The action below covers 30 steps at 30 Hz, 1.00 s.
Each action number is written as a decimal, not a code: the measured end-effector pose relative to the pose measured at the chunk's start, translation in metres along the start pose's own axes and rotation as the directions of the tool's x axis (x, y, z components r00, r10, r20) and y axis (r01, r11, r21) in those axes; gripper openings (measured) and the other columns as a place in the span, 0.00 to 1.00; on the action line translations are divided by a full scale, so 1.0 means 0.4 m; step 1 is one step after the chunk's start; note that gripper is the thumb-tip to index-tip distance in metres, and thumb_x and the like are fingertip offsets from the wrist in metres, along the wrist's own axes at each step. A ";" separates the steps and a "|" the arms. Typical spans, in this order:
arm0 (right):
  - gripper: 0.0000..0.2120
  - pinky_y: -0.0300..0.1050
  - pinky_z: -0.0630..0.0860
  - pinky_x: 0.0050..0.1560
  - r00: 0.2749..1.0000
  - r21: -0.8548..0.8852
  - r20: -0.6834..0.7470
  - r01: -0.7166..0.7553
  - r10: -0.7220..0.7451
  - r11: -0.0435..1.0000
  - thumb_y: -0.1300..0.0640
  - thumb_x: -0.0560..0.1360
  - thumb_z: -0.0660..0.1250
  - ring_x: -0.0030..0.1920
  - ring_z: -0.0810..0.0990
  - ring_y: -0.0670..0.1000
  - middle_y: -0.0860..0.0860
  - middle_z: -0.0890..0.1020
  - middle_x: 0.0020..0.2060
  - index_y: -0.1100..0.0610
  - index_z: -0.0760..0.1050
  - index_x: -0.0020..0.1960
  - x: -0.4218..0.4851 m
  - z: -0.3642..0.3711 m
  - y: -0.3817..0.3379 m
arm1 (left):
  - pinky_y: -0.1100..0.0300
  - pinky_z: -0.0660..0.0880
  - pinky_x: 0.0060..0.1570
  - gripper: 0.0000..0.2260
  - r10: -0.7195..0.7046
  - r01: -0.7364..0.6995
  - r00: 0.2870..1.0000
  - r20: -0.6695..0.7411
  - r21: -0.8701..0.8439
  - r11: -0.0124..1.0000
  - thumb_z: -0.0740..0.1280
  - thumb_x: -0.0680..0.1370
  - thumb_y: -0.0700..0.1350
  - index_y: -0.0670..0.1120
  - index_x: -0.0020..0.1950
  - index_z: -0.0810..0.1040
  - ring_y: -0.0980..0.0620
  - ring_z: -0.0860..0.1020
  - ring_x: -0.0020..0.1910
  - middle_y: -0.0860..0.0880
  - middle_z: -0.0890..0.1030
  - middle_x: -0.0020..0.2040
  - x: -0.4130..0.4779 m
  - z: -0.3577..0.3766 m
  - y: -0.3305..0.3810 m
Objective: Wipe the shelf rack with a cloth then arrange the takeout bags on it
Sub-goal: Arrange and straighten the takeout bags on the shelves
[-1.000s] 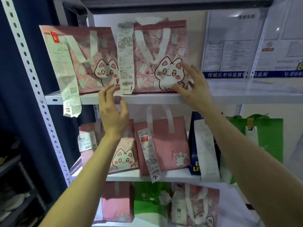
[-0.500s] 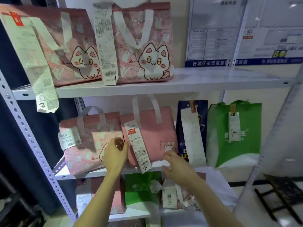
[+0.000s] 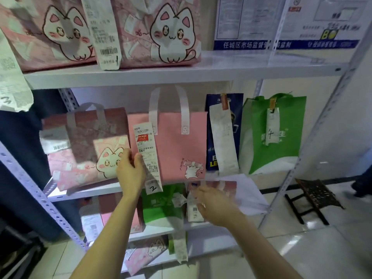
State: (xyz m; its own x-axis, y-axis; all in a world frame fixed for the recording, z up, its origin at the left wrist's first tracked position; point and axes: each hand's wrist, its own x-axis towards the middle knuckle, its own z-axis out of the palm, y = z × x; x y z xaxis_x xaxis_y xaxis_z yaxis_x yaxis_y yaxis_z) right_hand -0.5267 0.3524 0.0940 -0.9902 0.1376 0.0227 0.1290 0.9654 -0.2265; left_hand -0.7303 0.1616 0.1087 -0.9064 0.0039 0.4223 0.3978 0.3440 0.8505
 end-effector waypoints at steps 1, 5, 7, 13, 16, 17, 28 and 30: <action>0.13 0.48 0.79 0.56 1.000 -0.011 0.000 0.008 -0.008 1.000 0.55 0.84 0.59 0.55 0.81 0.52 0.51 0.80 0.62 0.55 0.77 0.64 -0.010 -0.001 -0.003 | 0.53 0.74 0.40 0.06 -0.003 0.003 1.000 -0.012 -0.009 1.000 0.64 0.87 0.46 0.48 0.50 0.72 0.50 0.77 0.40 0.52 0.80 0.43 -0.016 -0.014 0.001; 0.12 0.42 0.73 0.49 0.995 -0.017 -0.091 0.032 -0.034 0.999 0.54 0.85 0.59 0.51 0.79 0.50 0.49 0.80 0.59 0.54 0.79 0.63 -0.062 -0.010 -0.020 | 0.48 0.81 0.46 0.03 -0.034 0.031 0.998 -0.054 -0.065 0.997 0.64 0.87 0.48 0.51 0.55 0.74 0.45 0.83 0.45 0.51 0.84 0.47 -0.080 -0.079 0.018; 0.12 0.38 0.68 0.47 0.982 0.032 -0.188 0.010 -0.004 0.999 0.52 0.85 0.59 0.49 0.79 0.47 0.47 0.80 0.57 0.53 0.80 0.60 -0.095 -0.014 -0.027 | 0.46 0.83 0.48 0.04 -0.043 0.039 0.998 -0.051 -0.088 0.995 0.63 0.87 0.48 0.52 0.53 0.74 0.47 0.85 0.48 0.52 0.85 0.49 -0.117 -0.112 0.043; 0.23 0.39 0.73 0.50 0.800 0.436 -0.511 -0.076 0.316 0.897 0.35 0.79 0.68 0.51 0.76 0.44 0.44 0.75 0.56 0.50 0.71 0.62 -0.217 -0.029 -0.033 | 0.47 0.83 0.48 0.04 -0.074 0.067 0.996 -0.050 -0.123 0.990 0.63 0.88 0.48 0.52 0.54 0.73 0.52 0.85 0.47 0.54 0.85 0.49 -0.248 -0.201 0.148; 0.34 0.48 0.79 0.58 0.802 0.617 -0.469 -0.004 0.372 0.787 0.30 0.76 0.70 0.59 0.78 0.44 0.40 0.77 0.63 0.47 0.66 0.73 -0.298 -0.046 -0.040 | 0.46 0.84 0.48 0.04 -0.047 0.047 0.999 0.005 -0.156 0.987 0.63 0.88 0.47 0.53 0.53 0.74 0.50 0.85 0.47 0.52 0.86 0.50 -0.343 -0.212 0.218; 0.31 0.49 0.81 0.57 0.796 0.634 -0.481 0.025 0.369 0.773 0.33 0.77 0.70 0.57 0.80 0.43 0.39 0.79 0.59 0.47 0.69 0.72 -0.327 -0.056 -0.043 | 0.47 0.83 0.47 0.06 -0.029 0.032 0.999 0.024 -0.169 0.985 0.63 0.88 0.47 0.54 0.52 0.74 0.51 0.85 0.46 0.52 0.86 0.49 -0.373 -0.207 0.249; 0.04 0.30 0.74 0.37 0.224 0.540 -0.839 0.231 0.495 0.810 0.55 0.84 0.68 0.36 0.79 0.42 0.40 0.82 0.38 0.50 0.81 0.57 -0.374 -0.539 0.112 | 0.50 0.83 0.59 0.11 0.463 -0.328 0.871 0.162 -0.510 0.795 0.59 0.89 0.45 0.57 0.69 0.72 0.56 0.84 0.60 0.60 0.84 0.59 -0.284 -0.046 0.739; 0.05 0.23 0.73 0.40 0.229 0.531 -0.846 0.270 0.482 0.803 0.54 0.84 0.68 0.42 0.81 0.33 0.37 0.82 0.44 0.49 0.79 0.59 -0.309 -0.664 0.142 | 0.47 0.82 0.65 0.16 0.503 -0.333 0.848 0.169 -0.569 0.752 0.61 0.87 0.41 0.55 0.74 0.71 0.54 0.83 0.64 0.56 0.83 0.64 -0.192 -0.008 0.819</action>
State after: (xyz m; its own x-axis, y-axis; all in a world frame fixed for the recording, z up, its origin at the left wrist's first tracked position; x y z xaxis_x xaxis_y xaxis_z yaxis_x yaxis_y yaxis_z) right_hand -0.3827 0.4489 0.3369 -0.1195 0.6844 0.7193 -0.1921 0.6948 -0.6930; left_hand -0.5299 0.2711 0.3559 -0.5922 0.3352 0.7328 0.6816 -0.2767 0.6774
